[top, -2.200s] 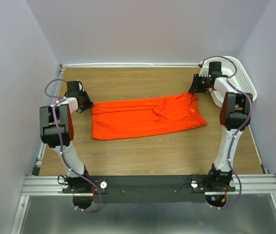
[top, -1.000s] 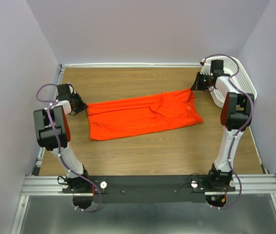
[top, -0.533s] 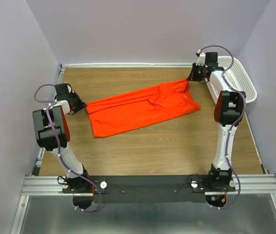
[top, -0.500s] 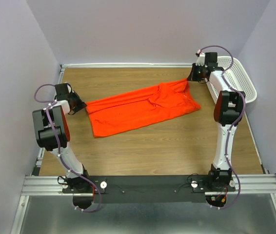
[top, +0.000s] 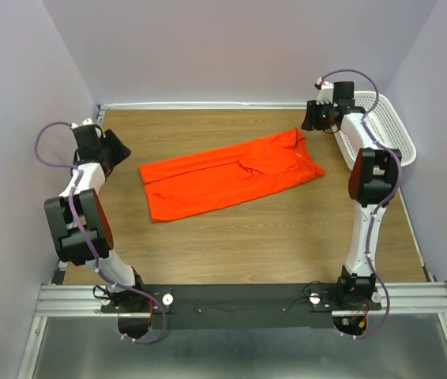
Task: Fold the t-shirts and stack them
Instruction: Fold the tshirt
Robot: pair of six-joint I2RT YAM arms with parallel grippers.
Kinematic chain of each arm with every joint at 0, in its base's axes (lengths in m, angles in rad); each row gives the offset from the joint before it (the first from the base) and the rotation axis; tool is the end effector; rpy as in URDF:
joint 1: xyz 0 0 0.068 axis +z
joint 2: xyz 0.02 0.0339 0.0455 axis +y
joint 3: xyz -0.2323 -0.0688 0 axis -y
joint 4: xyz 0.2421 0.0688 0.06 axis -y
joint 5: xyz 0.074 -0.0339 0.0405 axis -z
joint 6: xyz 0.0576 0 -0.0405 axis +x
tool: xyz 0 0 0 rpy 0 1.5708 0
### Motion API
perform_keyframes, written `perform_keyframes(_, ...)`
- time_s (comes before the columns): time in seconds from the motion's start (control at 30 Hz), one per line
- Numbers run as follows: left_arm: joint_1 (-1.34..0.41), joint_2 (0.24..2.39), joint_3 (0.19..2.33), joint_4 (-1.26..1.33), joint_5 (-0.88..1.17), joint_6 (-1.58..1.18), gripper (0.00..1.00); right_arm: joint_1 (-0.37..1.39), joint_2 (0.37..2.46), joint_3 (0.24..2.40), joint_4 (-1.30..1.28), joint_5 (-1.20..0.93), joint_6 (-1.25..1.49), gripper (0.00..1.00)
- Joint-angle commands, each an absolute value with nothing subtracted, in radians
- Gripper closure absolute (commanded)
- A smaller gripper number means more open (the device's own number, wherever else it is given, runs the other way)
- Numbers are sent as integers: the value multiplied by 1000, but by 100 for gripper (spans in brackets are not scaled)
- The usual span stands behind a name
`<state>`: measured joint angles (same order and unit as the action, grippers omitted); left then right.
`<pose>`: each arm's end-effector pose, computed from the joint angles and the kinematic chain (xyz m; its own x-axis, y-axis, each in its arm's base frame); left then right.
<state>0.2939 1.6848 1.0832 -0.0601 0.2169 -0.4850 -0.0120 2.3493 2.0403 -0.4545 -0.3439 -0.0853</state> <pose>0.3699 0.0990 0.1767 -0.4642 -0.6162 -0.6363 -0.3807 0.7874 -0.4848 0.5248 0.0131 0.1738 -0.6691 -0.0722 -0.7397 -0.2903 0.9416 0.1707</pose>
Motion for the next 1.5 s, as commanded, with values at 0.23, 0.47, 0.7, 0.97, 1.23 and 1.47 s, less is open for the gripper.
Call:
perform_keyframes(0.23,206,1479,1135,-23,224,-330,34,341,1794,1392,-917,-892,-1281,31)
perform_keyframes(0.47,206,1093,931,38,80,-328,26,874,1840,1236,-339,-365,-886,36)
perform_keyframes(0.7,203,862,790,21,17,-279,25,1023,2019,1417,-241,-150,-827,39)
perform_keyframes(0.97,175,766,773,8,8,-259,24,1037,2154,1485,-212,-78,-825,42)
perform_keyframes(1.23,172,752,772,9,8,-259,24,1037,2200,1485,-216,-81,-828,70)
perform_keyframes(1.47,170,759,767,21,40,-261,24,1037,2126,1382,-230,-195,-870,100)
